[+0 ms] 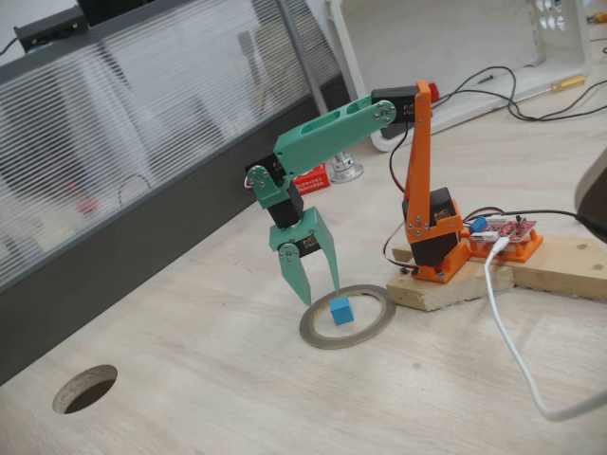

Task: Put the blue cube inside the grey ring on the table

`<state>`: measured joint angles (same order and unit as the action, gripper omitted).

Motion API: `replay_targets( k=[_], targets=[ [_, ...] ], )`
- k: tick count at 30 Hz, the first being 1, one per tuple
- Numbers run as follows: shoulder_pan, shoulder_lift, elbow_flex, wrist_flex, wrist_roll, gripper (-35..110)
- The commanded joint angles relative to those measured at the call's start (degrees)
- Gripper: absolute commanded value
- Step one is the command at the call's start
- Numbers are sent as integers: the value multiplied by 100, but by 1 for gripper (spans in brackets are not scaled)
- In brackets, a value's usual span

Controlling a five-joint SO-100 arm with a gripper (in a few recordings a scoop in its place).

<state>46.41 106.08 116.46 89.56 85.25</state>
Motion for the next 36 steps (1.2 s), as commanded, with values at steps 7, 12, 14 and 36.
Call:
replay_targets(
  k=[7,12,14,36],
  targets=[
    [26,97,-62,79,0,30],
    [26,97,-53,79,0,24],
    [26,97,-70,79,0,16],
    [853,756,-70,88,0,1]
  ],
)
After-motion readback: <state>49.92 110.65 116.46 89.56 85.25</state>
